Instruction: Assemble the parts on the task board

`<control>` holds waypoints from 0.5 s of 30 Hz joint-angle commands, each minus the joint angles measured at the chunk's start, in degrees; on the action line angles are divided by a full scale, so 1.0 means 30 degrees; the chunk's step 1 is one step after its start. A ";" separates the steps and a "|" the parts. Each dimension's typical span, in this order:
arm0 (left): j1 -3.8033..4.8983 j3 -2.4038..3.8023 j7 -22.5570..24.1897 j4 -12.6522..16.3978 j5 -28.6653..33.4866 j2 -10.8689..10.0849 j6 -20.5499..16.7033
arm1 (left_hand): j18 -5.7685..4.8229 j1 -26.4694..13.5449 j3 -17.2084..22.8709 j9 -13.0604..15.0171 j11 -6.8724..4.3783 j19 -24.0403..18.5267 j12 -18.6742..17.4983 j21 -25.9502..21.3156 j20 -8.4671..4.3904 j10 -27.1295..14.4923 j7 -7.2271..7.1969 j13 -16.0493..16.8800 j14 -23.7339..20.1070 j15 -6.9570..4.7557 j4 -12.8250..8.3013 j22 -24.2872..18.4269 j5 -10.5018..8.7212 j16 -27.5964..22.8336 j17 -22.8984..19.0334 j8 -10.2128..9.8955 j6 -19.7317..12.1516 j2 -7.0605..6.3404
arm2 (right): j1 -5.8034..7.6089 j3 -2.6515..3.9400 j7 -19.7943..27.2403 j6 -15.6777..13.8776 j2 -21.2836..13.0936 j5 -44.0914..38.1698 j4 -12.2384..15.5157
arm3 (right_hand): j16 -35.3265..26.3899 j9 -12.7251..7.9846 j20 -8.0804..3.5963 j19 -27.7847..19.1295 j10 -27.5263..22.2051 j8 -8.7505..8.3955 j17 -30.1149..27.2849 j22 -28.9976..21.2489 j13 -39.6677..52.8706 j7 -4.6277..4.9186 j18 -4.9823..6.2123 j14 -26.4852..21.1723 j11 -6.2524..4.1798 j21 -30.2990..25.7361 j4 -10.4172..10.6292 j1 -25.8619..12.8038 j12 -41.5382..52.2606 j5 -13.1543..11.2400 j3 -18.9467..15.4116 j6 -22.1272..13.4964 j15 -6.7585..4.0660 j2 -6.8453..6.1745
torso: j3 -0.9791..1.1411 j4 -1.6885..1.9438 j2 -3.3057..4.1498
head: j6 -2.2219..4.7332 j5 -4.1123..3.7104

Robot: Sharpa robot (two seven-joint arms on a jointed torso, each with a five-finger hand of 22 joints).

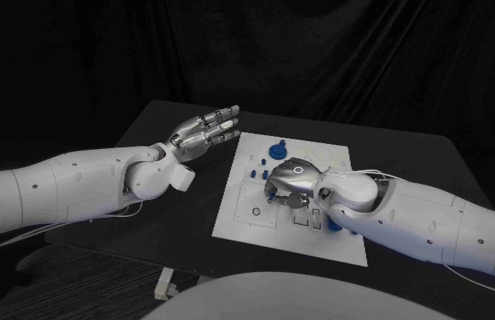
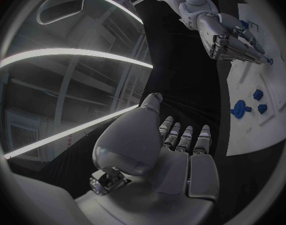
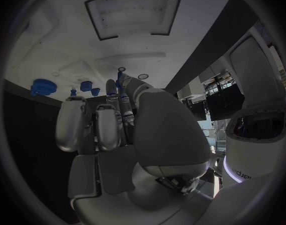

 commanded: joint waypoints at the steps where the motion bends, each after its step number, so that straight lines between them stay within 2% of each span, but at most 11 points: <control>1: -0.0030 0.0022 0.0112 0.0016 0.0020 0.0055 0.0222 | 0.0328 0.0026 0.0080 0.0018 0.0127 -0.0031 0.0100 0.0071 0.0144 -0.0066 0.0001 0.0018 -0.0069 0.0060 -0.0084 -0.0029 0.0055 0.0096 0.0026 0.0117 0.0167 0.0167 | -0.0050 0.0009 -0.0381 -0.0143 -0.0051 -0.0139 0.0086 | 0.0070 0.0019 0.0094 0.0101 0.0162 0.0081 -0.0005 0.3313 0.0019 0.0120 0.0101 0.0551 -0.0027 -0.0020 -0.0160 0.0160 0.0062 0.0105 -0.0001 0.0059 0.0080 -0.0024 | 0.0000 0.0002 -0.0007 | 0.0003 -0.0019; 15: -0.0044 0.0022 -0.0002 -0.0048 0.0020 0.0101 0.0284 | 0.0328 0.0014 0.0080 0.0018 0.0120 -0.0032 0.0099 0.0070 0.0141 -0.0072 0.0004 0.0017 -0.0070 0.0061 -0.0086 -0.0033 0.0050 0.0099 0.0027 0.0116 0.0167 0.0164 | -0.0055 0.0009 -0.0415 -0.0043 0.0013 -0.0139 0.0051 | 0.0078 0.0016 0.0094 0.0095 0.0170 0.0061 0.0011 0.3308 0.0022 0.0123 0.0106 0.0552 -0.0027 -0.0035 -0.0170 0.0160 0.0064 0.0115 -0.0004 0.0042 0.0077 -0.0025 | -0.0005 -0.0010 0.0000 | 0.0003 -0.0026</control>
